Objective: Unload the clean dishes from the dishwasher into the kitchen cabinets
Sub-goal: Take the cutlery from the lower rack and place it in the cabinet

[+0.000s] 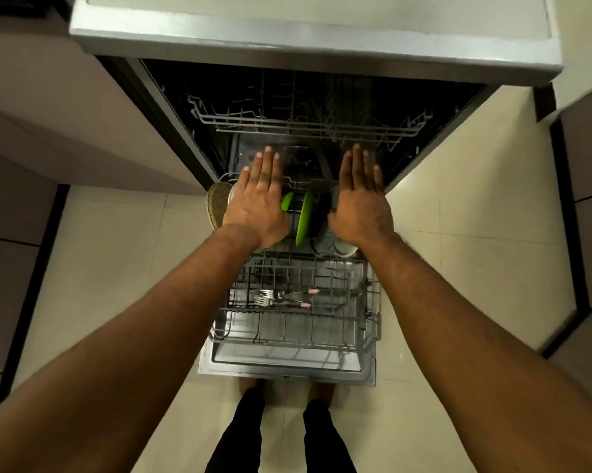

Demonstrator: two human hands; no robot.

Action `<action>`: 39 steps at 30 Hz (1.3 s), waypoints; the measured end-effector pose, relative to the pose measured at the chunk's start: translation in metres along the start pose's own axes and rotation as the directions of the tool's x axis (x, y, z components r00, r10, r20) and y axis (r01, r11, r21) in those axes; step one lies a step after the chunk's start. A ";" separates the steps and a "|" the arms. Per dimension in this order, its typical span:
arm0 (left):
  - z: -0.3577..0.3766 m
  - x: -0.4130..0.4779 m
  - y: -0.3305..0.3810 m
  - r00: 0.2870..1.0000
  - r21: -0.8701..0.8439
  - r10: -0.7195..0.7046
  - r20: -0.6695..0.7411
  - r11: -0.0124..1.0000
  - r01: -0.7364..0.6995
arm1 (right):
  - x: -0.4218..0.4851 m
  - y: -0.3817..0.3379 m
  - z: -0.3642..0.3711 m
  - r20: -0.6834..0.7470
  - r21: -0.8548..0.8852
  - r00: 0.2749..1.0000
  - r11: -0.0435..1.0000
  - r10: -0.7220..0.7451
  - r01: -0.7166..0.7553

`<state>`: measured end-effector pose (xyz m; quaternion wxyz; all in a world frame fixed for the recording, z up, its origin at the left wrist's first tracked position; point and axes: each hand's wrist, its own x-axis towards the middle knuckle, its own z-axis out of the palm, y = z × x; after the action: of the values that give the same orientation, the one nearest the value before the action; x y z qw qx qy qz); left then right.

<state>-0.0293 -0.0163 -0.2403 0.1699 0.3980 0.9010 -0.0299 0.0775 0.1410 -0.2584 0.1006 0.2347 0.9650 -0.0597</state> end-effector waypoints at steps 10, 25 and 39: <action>-0.028 -0.112 0.010 0.998 -0.096 -0.034 0.062 0.995 0.040 | -0.112 -0.016 -0.042 0.041 0.029 0.999 0.999 0.023 -0.024; -0.017 -0.230 0.010 0.993 -0.185 -0.083 0.089 0.978 0.098 | -0.199 -0.052 -0.068 0.104 0.064 0.994 0.998 -0.029 0.022; 0.093 -0.215 -0.036 0.978 -0.269 -0.005 0.208 0.961 0.062 | -0.206 -0.091 0.079 0.330 0.079 0.943 0.997 -0.044 0.018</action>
<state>0.1057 -0.2103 -0.2596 0.3147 0.3500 0.8808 0.0513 0.2270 -0.0430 -0.2833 0.2517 0.2096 0.9349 -0.1362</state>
